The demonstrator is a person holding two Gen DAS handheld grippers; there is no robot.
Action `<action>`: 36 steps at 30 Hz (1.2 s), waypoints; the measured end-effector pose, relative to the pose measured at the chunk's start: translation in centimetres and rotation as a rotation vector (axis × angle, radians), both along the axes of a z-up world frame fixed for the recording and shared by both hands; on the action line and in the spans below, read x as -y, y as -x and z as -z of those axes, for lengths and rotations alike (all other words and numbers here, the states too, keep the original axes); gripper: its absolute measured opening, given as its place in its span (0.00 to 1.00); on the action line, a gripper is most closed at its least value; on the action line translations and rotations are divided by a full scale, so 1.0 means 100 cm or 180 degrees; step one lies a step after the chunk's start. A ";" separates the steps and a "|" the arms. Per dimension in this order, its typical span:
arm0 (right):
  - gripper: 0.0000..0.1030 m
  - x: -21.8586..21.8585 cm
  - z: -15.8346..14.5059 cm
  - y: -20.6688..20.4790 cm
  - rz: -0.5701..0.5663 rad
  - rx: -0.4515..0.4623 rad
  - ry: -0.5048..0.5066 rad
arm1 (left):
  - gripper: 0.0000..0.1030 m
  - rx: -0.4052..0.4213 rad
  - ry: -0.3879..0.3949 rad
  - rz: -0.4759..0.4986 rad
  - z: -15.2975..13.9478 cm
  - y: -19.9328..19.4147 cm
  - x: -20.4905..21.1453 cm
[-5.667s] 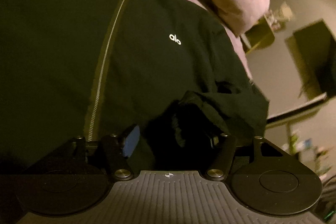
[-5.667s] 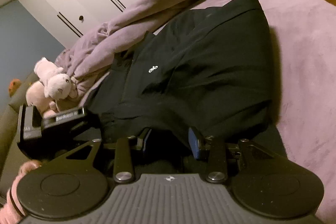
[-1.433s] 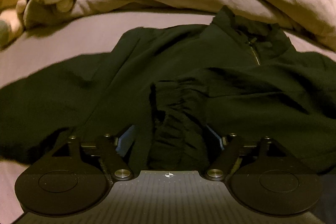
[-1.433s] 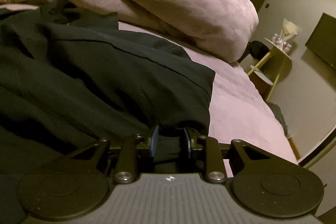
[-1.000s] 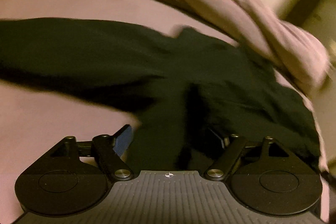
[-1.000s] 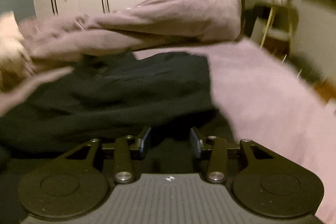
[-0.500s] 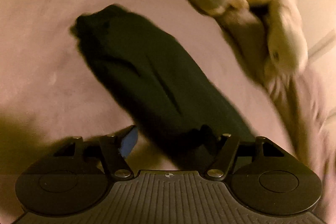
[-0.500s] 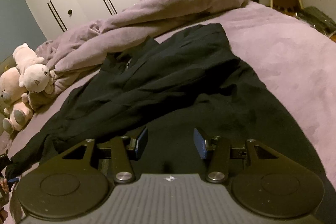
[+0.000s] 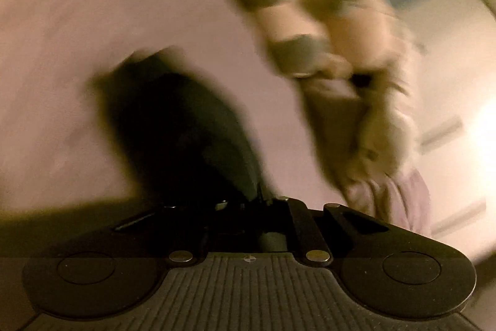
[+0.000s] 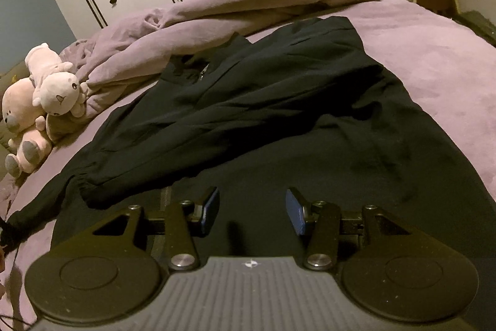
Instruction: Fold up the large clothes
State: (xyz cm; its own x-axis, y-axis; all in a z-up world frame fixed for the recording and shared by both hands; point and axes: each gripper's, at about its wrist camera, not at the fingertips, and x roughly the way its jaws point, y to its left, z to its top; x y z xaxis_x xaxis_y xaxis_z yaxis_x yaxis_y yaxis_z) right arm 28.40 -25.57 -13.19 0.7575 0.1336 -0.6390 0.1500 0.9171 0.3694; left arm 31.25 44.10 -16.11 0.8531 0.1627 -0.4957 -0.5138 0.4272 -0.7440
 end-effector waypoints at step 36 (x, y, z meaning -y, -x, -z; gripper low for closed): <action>0.49 0.019 0.026 -0.128 0.0023 -0.0286 -0.1617 | 0.68 -0.0910 -0.1587 0.2486 -0.047 -0.017 0.298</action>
State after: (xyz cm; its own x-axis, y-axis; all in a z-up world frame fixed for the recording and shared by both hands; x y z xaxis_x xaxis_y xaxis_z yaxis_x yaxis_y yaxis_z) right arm 41.20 -27.47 -15.76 0.7045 0.4391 -0.5575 0.2072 0.6241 0.7533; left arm 32.91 14.31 -11.43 0.6680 -0.1508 -0.7287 -0.0848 0.9574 -0.2759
